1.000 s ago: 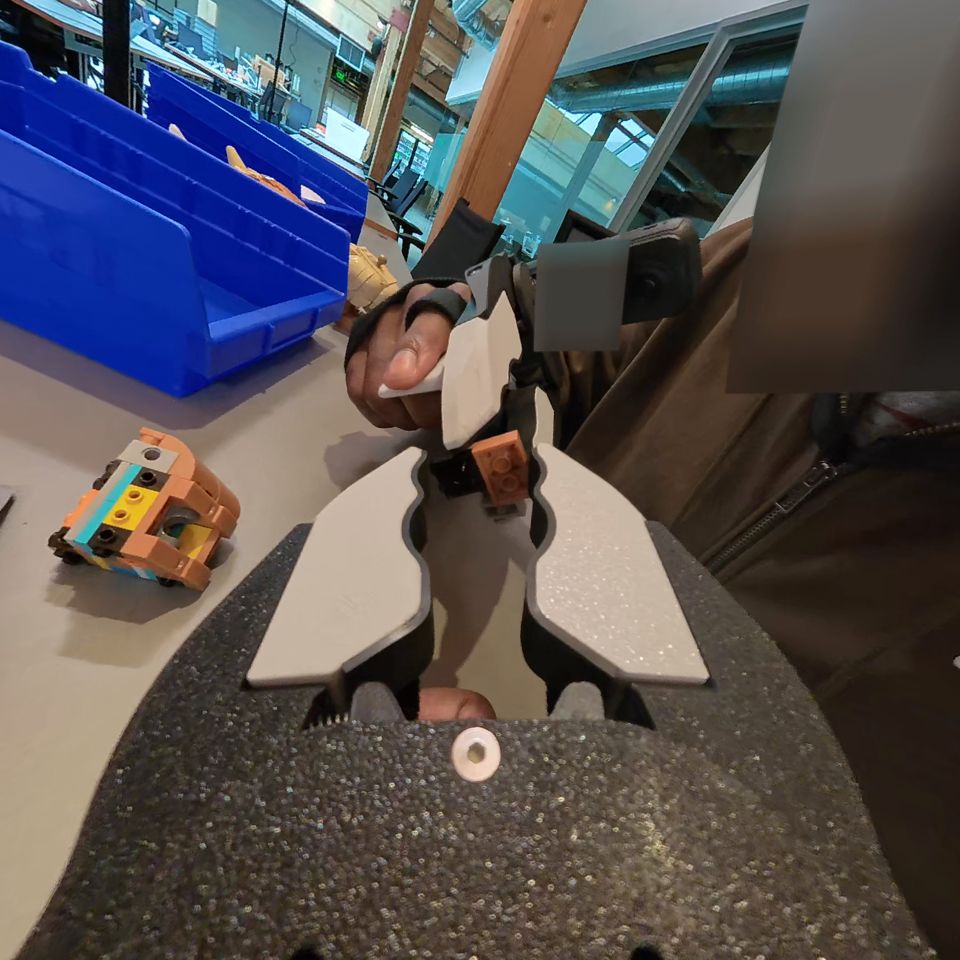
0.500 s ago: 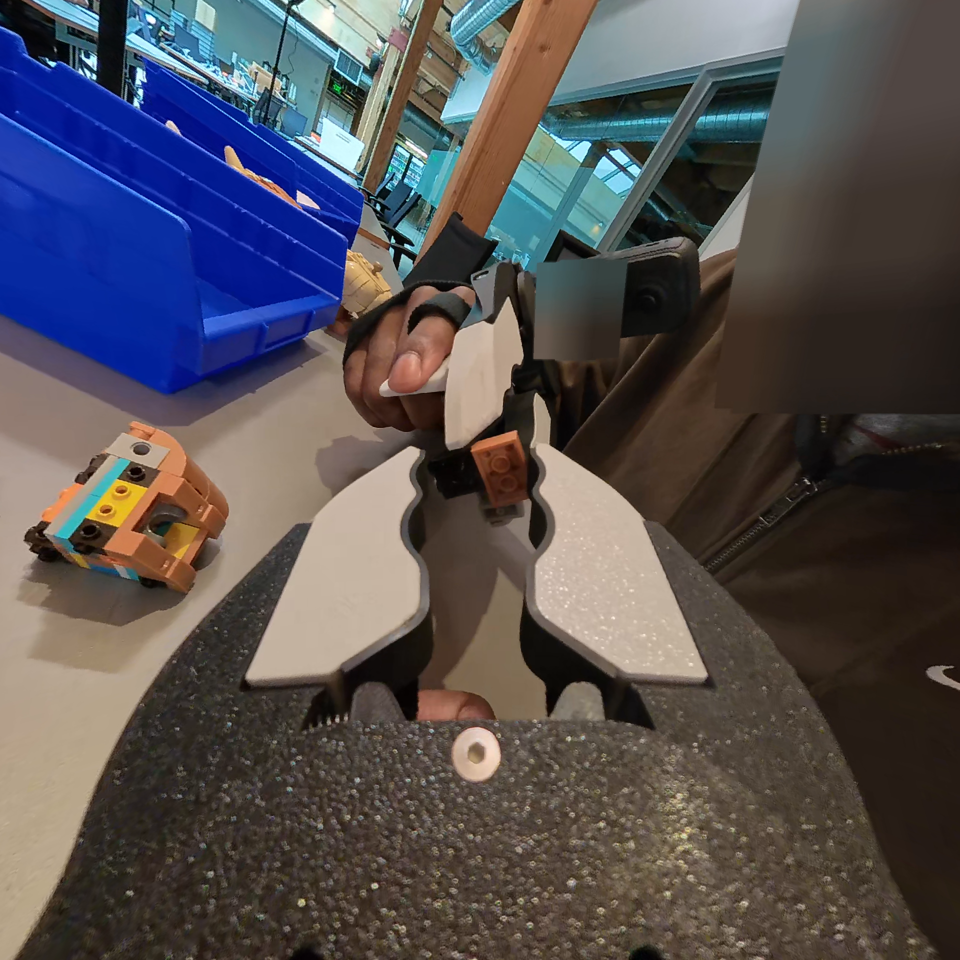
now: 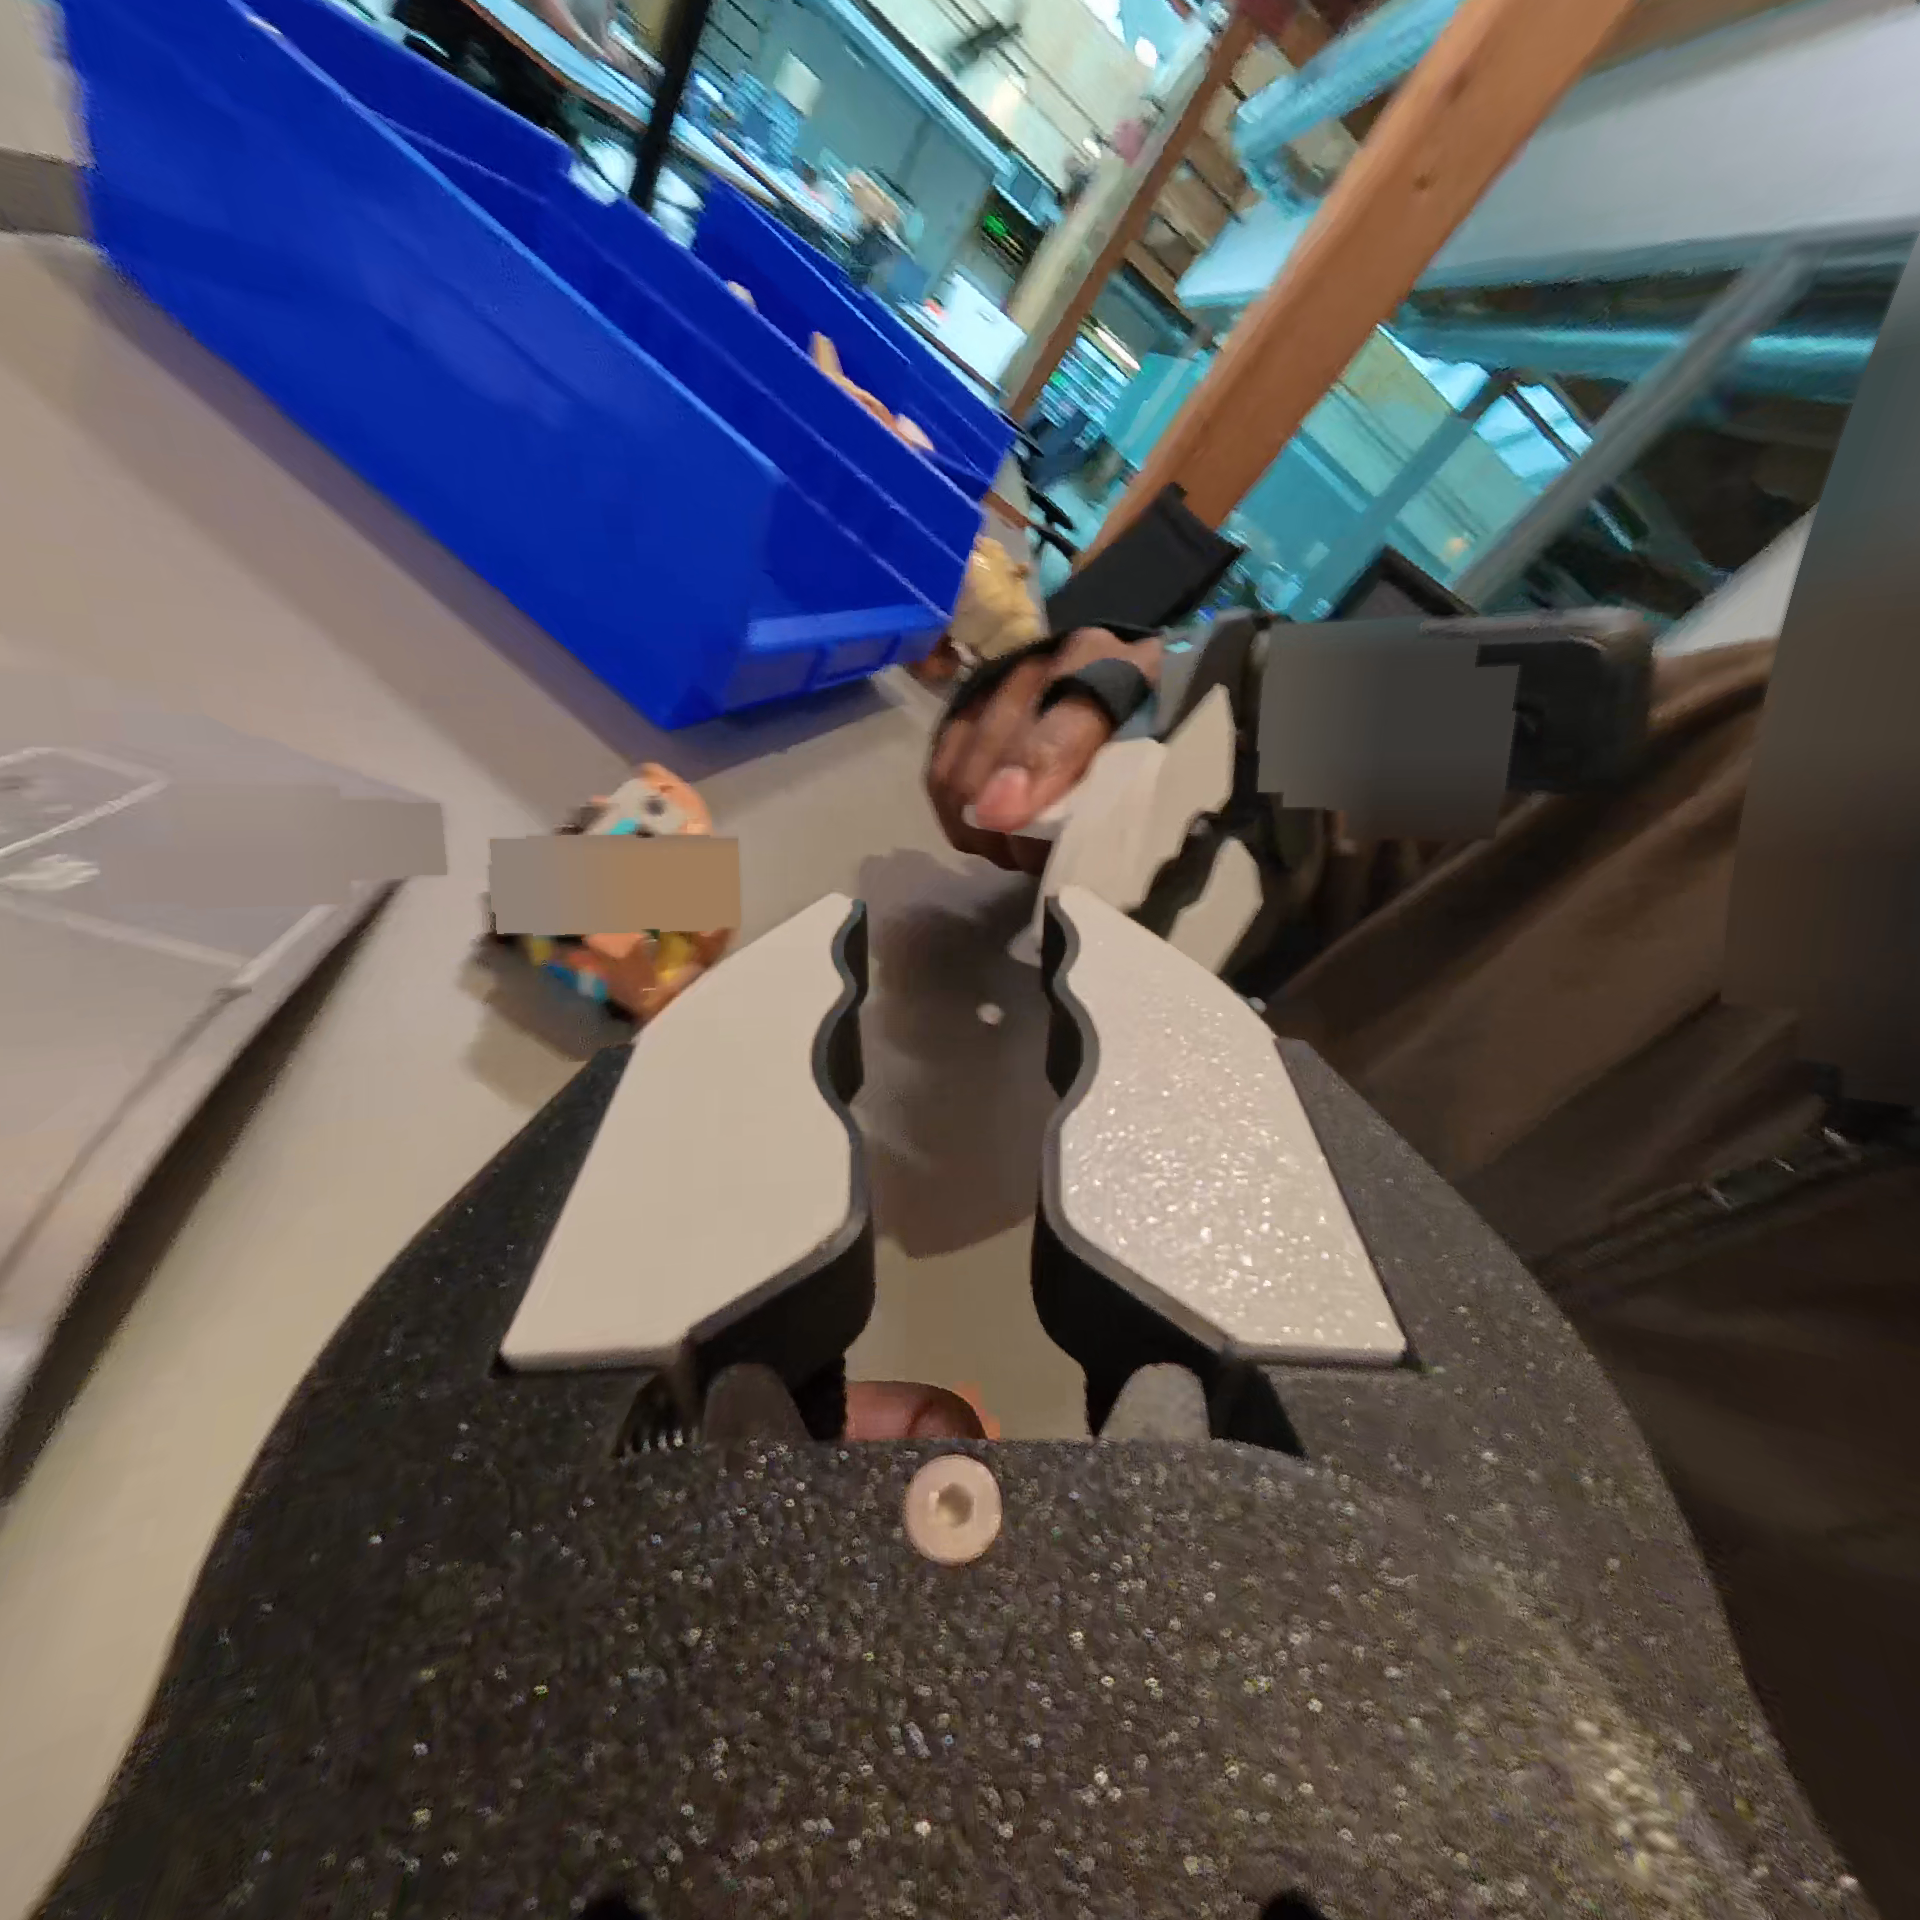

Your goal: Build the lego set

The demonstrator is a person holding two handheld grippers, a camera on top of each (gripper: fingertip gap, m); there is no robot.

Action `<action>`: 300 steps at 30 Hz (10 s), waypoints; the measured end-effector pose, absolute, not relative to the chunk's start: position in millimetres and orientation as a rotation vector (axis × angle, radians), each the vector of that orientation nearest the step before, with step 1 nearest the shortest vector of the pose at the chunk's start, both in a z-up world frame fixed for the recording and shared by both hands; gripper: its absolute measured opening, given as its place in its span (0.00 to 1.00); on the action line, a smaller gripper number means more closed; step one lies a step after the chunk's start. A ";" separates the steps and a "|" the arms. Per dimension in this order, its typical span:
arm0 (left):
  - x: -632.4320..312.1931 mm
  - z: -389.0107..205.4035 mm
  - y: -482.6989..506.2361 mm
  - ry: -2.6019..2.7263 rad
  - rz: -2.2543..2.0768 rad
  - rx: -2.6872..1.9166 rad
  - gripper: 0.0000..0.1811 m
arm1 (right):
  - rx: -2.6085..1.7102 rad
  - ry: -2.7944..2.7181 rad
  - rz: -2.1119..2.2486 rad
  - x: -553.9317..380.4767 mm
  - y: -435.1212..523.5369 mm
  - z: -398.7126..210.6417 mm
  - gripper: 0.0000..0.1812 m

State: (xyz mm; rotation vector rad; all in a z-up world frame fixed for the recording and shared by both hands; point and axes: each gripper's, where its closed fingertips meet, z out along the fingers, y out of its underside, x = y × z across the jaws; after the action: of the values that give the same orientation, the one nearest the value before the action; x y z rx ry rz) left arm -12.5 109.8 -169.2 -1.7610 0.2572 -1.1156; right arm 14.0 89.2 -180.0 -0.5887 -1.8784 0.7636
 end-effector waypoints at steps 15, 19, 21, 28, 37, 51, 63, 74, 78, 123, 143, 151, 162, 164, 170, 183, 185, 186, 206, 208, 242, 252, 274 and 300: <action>-66.7 -174.3 123.5 0.085 -0.766 -1.731 0.14 | -0.629 -1.948 0.732 6.6 86.2 -199.5 0.07; -64.2 -172.4 122.9 0.138 -0.717 -1.745 0.14 | -0.617 -1.947 0.739 6.7 83.6 -198.6 0.07; -64.2 -170.9 121.8 0.156 -0.696 -1.743 0.14 | -0.602 -1.947 0.739 6.9 80.7 -198.0 0.07; -74.3 -166.8 112.7 0.215 -0.546 -1.743 0.14 | -0.557 -1.939 0.742 5.3 68.9 -196.2 0.07; -76.3 -172.7 72.5 0.204 -0.329 -1.729 0.14 | -0.466 -1.927 0.637 9.2 57.3 -194.3 0.07; -70.4 -153.6 -39.7 0.115 -0.174 -1.530 0.16 | -0.561 -1.855 0.511 63.3 50.8 -189.6 0.07; -80.1 -149.5 -47.3 0.031 -0.198 -1.492 0.17 | -0.687 -1.658 0.432 104.8 72.5 -197.4 0.09; -73.4 -148.8 -48.5 0.102 -0.125 -1.483 0.17 | -0.758 -1.567 0.488 107.4 87.3 -187.2 0.10; -74.1 -145.3 -51.9 0.097 -0.133 -1.451 0.17 | -0.745 -1.560 0.456 108.2 88.6 -186.5 0.10; -41.7 -858.9 -472.1 -1.621 -0.254 -2.113 0.26 | -0.970 -2.541 0.944 230.6 -239.7 -558.7 0.14; -205.1 -1023.1 -546.2 -1.527 0.443 -2.034 0.28 | -1.346 -3.015 0.545 234.4 -224.7 -699.8 0.13; -274.9 -1053.8 -556.4 -1.490 0.521 -2.099 0.27 | -1.543 -2.932 0.593 200.3 -228.8 -695.7 0.12; -306.0 -1099.3 -562.5 -1.586 0.458 -2.306 0.20 | -1.624 -2.833 0.704 180.2 -238.5 -677.7 0.09; -304.4 -1102.3 -558.8 -1.621 0.386 -2.263 0.14 | -1.637 -2.828 0.707 183.3 -241.7 -677.2 0.09; -267.6 -1078.3 -525.9 -1.471 0.326 -2.173 0.10 | -1.630 -2.799 0.739 189.1 -251.2 -676.2 0.09; -4.7 -901.3 -367.5 -1.236 -0.100 -1.929 0.10 | -1.321 -2.752 0.770 208.4 -249.0 -656.3 0.06; 1.3 -851.2 -355.6 -1.067 -0.098 -1.991 0.10 | -1.265 -2.712 0.795 209.9 -245.8 -647.0 0.05; 2.9 -824.6 -350.9 -0.997 -0.102 -2.003 0.10 | -1.234 -2.692 0.807 210.9 -243.8 -642.0 0.05; 101.8 -236.0 -198.0 0.062 -0.005 -1.424 0.09 | -0.803 -2.274 1.241 178.5 -217.9 -450.4 0.07; 98.9 -184.5 -174.8 0.127 0.020 -1.375 0.09 | -0.772 -2.233 1.231 177.5 -209.2 -408.6 0.07; -61.5 -149.3 15.3 0.096 -0.166 -1.611 0.10 | -1.138 -1.970 0.962 5.1 11.2 -227.6 0.13; -96.9 -92.8 95.3 0.195 -0.152 -1.766 0.10 | -1.304 -2.146 0.778 -13.7 25.0 -260.7 0.16; -131.1 -158.4 121.8 0.114 -0.300 -1.578 0.10 | -1.315 -2.437 1.185 -7.5 -28.4 -250.7 0.19; -126.7 -156.6 119.7 0.094 -0.390 -1.566 0.10 | -0.862 -2.658 1.055 -33.0 -8.4 -252.8 0.26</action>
State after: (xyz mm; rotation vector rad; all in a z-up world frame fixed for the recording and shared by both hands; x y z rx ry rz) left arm -126.7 119.7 -156.6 -1.5660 0.0940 -0.3905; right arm -33.0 -8.4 -252.8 -0.8624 -2.6584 1.0547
